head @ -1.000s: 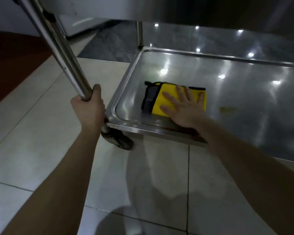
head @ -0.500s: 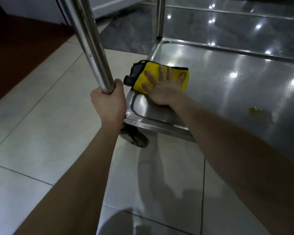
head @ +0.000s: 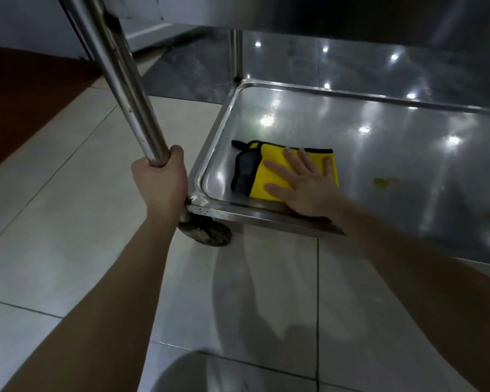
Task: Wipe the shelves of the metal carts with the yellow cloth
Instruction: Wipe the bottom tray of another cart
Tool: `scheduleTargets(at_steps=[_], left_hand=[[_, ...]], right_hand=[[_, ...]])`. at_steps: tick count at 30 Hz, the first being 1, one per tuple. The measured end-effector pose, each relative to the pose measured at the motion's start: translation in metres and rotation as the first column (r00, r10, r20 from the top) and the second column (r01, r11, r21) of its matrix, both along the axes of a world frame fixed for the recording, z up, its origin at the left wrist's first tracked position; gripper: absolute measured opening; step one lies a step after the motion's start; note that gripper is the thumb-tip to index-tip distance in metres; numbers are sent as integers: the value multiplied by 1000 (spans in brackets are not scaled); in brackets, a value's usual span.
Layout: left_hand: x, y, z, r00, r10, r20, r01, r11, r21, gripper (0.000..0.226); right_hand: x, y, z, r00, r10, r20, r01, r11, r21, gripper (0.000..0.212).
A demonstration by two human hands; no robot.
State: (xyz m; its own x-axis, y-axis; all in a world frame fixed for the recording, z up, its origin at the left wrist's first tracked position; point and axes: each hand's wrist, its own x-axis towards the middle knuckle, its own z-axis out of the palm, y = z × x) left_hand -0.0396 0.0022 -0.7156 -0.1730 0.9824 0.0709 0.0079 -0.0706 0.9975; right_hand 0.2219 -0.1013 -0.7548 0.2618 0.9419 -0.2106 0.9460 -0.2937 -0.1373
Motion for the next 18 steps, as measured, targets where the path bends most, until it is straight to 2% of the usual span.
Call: scheduleTargets(at_steps=[4, 8, 10, 13, 18], left_hand=[[1, 1, -6, 1000, 9, 20, -9, 1000, 14, 26], [3, 1, -13, 996, 34, 77, -35, 999, 15, 36], [5, 2, -15, 994, 37, 102, -39, 999, 21, 45], [9, 1, -13, 994, 53, 93, -56, 998, 32, 47], [10, -2, -5, 995, 68, 70, -70, 997, 20, 44]], right_hand=[[43, 54, 1, 994, -111, -17, 111, 994, -6, 86], [59, 126, -2, 983, -182, 23, 181, 983, 26, 84], [51, 158, -2, 985, -170, 34, 169, 985, 30, 83], [29, 186, 1, 992, -123, 36, 123, 992, 1, 79], [-30, 166, -3, 1000, -1, 22, 0, 999, 53, 75]])
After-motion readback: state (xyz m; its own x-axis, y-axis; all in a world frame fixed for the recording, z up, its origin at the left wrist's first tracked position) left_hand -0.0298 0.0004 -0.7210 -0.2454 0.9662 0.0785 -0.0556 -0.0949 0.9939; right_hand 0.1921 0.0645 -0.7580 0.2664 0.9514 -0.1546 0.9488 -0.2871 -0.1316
